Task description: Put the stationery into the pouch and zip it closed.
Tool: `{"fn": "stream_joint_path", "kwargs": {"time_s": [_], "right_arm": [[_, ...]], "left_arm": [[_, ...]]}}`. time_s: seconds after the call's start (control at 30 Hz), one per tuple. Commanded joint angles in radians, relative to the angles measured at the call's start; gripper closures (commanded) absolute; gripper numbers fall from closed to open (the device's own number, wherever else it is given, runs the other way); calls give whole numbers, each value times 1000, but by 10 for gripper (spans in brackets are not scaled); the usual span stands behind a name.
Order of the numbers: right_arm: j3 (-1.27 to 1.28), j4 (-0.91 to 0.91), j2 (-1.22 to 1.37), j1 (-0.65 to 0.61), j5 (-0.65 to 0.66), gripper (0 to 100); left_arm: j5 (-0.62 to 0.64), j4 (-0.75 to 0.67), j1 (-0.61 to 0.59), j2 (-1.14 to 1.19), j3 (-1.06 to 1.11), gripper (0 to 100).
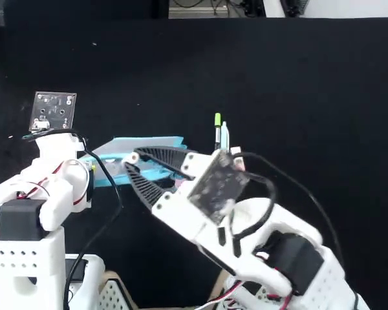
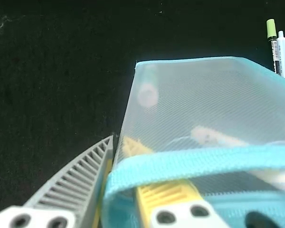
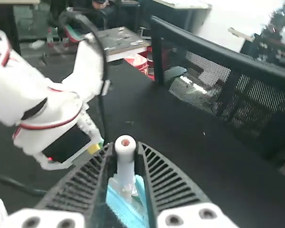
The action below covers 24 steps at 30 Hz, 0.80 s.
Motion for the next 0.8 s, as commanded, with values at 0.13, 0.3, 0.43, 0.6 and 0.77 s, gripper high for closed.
{"fn": "stream_joint_path", "kwargs": {"time_s": [0.13,0.3,0.43,0.6,0.77], "right_arm": [[-12,15,96,-49,133,987],[-134,130,265,-49,176,987],[-249,213,371,-49,180,987],[-329,241,394,-49,173,987],[-392,282,352,-46,178,988]], "left_arm": [[-5,-8,-1,5,5,966],[-5,-8,-1,5,5,966],[-5,-8,-1,5,5,966],[-5,-8,-1,5,5,966],[-5,-8,-2,5,5,966]]}}
